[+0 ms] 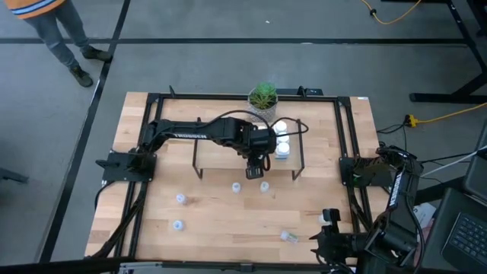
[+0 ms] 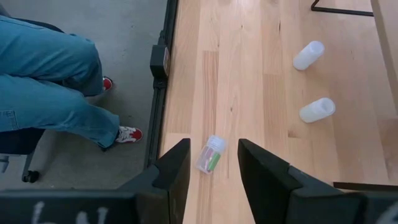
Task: Pick and place medicine bottles onto shelf by color
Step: Put the orange pill bottle on the shelf aligned with the other orange pill bottle
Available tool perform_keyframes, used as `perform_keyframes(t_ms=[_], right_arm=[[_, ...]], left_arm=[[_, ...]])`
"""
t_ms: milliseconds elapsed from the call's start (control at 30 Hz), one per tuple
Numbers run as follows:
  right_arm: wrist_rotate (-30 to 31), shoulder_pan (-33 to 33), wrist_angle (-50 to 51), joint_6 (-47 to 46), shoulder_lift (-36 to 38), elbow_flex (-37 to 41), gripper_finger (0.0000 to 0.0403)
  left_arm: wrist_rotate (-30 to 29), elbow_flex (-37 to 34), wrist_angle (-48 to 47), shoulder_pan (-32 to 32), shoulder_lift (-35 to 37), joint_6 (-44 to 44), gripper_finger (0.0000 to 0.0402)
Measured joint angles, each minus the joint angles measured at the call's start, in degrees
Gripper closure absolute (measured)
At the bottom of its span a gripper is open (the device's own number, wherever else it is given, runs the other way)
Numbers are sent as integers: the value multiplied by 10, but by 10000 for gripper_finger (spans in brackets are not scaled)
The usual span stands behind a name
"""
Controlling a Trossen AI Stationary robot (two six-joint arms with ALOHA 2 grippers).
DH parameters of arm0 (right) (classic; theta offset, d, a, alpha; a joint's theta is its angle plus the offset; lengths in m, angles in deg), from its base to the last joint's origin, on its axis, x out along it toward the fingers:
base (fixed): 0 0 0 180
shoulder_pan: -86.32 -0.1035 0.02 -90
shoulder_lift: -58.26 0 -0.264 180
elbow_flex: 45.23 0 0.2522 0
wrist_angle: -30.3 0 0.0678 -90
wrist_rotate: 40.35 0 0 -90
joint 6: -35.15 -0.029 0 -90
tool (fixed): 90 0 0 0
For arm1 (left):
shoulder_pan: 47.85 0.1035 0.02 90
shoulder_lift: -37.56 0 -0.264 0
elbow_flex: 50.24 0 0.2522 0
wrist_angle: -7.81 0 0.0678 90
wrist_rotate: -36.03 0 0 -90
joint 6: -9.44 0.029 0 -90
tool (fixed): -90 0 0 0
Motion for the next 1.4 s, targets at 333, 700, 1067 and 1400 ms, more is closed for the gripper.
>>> perform_keyframes(t_ms=[333, 700, 1067, 1400], right_arm=[[0, 0, 0, 0, 0, 0, 266], [-1, -2, 0, -17, 0, 0, 266], [-1, -9, 0, -30, 0, 0, 266], [11, -10, -4, -30, 0, 0, 266]], left_arm=[[-1, -1, 18, -1, -1, -4, 189], [-18, 17, 15, 1, -1, -3, 159], [-19, 107, -42, -16, 10, -4, 159], [-72, 72, -186, -39, 17, -31, 163]])
